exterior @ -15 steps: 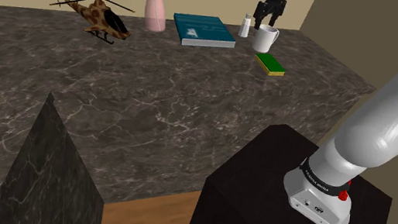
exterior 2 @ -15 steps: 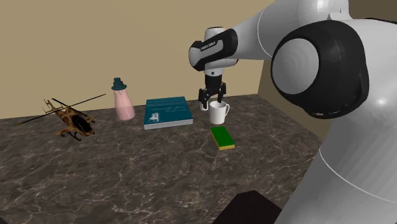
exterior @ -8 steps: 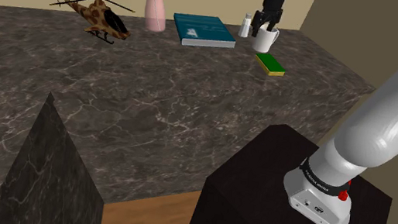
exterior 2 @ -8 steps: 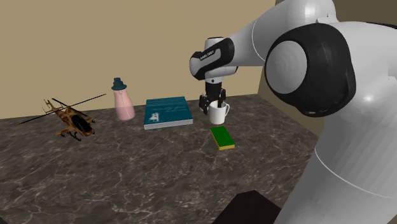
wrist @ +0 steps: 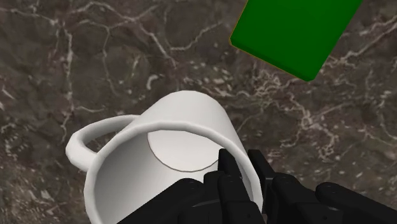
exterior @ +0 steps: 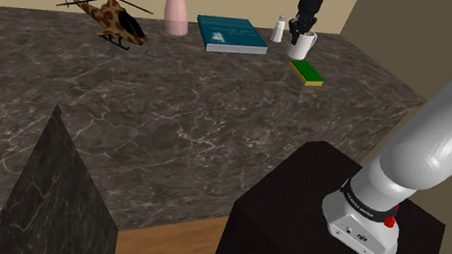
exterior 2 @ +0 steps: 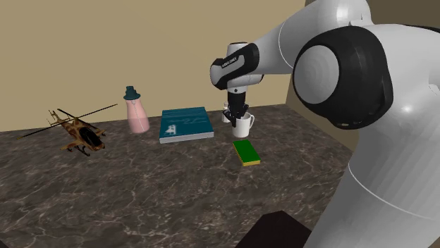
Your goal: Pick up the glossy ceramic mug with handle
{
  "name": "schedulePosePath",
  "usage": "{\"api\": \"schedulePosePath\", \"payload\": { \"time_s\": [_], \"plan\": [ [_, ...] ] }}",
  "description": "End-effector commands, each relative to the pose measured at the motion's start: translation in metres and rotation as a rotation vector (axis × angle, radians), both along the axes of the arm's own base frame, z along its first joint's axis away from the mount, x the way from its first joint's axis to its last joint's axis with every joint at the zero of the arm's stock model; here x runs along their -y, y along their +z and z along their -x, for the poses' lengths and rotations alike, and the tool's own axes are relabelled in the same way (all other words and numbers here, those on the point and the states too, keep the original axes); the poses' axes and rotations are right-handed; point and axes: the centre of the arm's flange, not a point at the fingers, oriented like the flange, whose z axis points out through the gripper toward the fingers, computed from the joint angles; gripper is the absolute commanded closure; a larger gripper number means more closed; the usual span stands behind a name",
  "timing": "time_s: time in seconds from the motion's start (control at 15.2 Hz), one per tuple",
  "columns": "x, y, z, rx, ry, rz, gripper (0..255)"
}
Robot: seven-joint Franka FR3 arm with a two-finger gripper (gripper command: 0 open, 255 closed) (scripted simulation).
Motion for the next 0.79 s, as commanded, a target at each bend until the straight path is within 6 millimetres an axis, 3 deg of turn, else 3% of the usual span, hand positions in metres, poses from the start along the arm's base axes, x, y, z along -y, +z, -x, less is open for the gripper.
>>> {"api": "schedulePosePath", "payload": {
  "time_s": [0.0, 0.13, 0.73],
  "plan": [
    [0.000, 0.000, 0.000, 0.000, 0.000, 0.000, 255],
    [0.000, 0.000, 0.001, 0.000, 0.000, 0.000, 255],
    [0.000, 0.047, 0.001, 0.000, 0.000, 0.000, 255]
  ]
}}
